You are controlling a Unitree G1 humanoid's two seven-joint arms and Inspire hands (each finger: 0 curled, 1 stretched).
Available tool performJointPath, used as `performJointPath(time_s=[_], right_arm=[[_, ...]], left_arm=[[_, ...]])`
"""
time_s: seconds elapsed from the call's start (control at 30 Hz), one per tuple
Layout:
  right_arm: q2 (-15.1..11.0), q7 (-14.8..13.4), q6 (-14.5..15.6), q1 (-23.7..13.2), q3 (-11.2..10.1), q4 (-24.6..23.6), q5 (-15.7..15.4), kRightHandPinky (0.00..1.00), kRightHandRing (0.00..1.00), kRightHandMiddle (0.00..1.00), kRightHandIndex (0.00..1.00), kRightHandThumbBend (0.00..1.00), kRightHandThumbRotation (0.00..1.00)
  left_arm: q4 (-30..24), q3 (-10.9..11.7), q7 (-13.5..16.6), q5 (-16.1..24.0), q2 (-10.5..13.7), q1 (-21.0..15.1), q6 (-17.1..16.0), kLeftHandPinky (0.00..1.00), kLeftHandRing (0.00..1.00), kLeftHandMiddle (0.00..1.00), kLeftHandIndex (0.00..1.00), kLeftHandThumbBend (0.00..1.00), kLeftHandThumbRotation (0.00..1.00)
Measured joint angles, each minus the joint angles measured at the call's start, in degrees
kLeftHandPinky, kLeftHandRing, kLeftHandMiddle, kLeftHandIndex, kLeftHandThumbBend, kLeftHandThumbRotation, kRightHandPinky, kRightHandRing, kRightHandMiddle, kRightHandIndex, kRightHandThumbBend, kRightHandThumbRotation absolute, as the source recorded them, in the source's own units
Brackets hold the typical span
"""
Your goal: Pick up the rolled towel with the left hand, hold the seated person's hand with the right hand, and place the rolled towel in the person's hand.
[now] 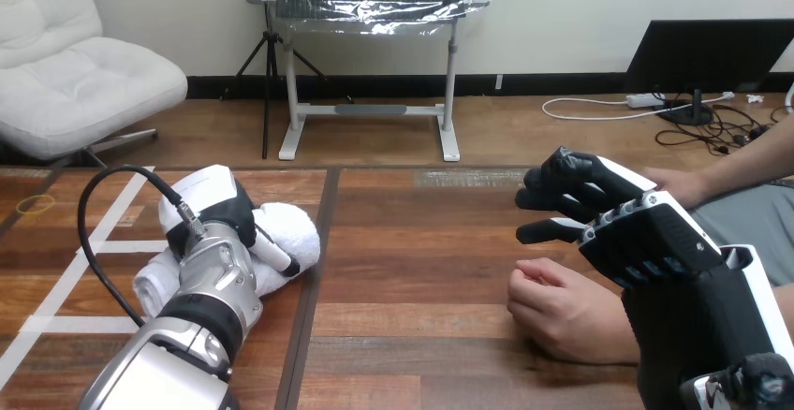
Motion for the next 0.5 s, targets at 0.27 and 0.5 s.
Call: performJointPath(time_s=[0.27,0.5], right_arm=[[0.1,-0.4,0.8,0.0,0.0,-0.1,-0.3,0.65,0.75,0.78,0.79,1.0,1.0],[0.4,-1.7,1.7,0.0,0.0,-0.1,-1.5,0.66,0.75,0.77,0.78,1.0,1.0]], left_arm=[[-0.1,0.7,2.8,-0.7,0.0,0.7,-2.6,0.14,0.21,0.3,0.52,0.72,0.0],[-1.8,3.0,6.8,-3.1,0.1,2.4,-6.5,0.11,0.18,0.27,0.41,0.74,0.0]])
